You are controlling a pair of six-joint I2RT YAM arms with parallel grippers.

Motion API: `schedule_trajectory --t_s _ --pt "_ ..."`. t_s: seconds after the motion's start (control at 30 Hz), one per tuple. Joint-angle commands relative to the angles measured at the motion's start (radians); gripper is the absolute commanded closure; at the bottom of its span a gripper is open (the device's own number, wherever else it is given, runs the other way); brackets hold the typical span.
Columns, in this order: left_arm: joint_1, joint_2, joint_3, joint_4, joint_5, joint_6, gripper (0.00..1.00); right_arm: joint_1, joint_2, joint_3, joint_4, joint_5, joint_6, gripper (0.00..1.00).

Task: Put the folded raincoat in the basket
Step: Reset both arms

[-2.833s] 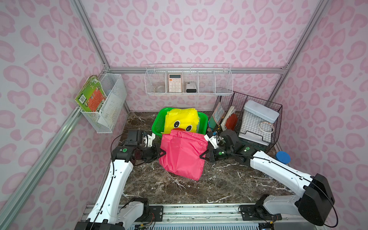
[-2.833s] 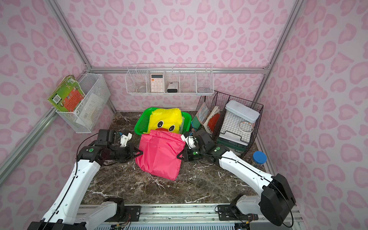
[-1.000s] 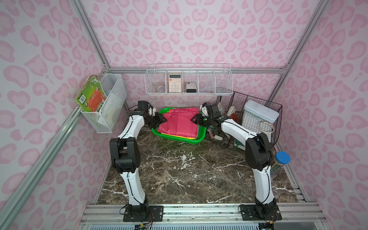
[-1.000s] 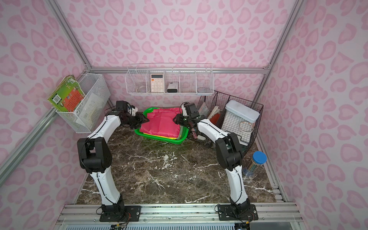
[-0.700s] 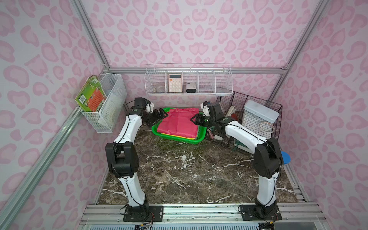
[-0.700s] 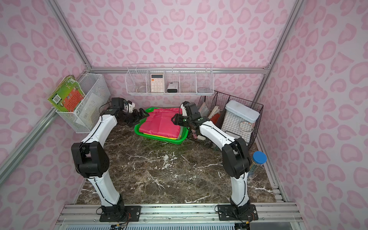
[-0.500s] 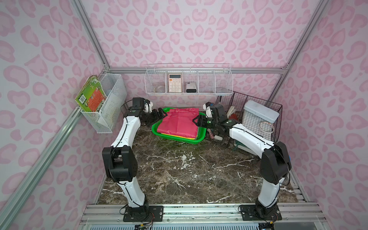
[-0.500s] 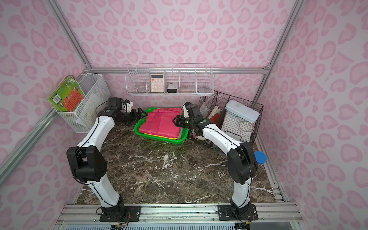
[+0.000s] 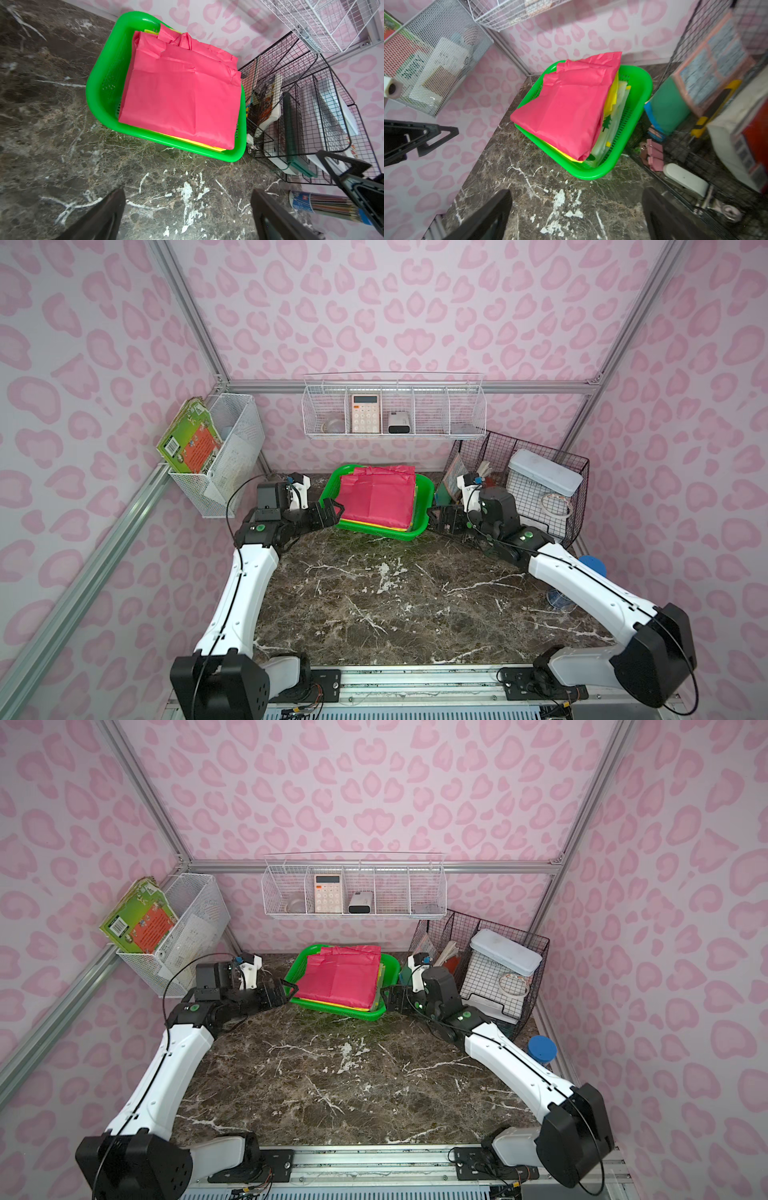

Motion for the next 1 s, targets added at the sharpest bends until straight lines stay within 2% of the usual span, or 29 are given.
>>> schedule_trajectory --t_s 0.0,0.17,0.37,0.53,0.77,0.97 --pt "-0.001 -0.089 -0.091 0.074 -0.124 0.039 0.01 -0.039 -0.128 -0.151 0.142 0.143 -0.052 0.00" --pt "-0.003 -0.183 -0.227 0.143 -0.224 0.044 0.01 -0.172 -0.316 -0.377 0.285 0.158 -0.078 0.00" --pt "-0.004 -0.238 -0.367 0.244 -0.345 0.084 0.01 -0.286 -0.411 -0.557 0.409 0.149 -0.192 0.00" --pt "-0.004 -0.284 -0.473 0.350 -0.402 0.126 0.01 -0.353 -0.457 -0.649 0.458 0.203 -0.196 0.00" --pt "-0.003 -0.243 -0.566 0.516 -0.440 0.114 0.01 -0.458 -0.360 -0.697 0.551 0.212 -0.176 0.00" --pt "-0.003 -0.158 -0.581 0.635 -0.475 0.122 0.01 -0.487 -0.249 -0.698 0.670 0.232 -0.210 0.00"
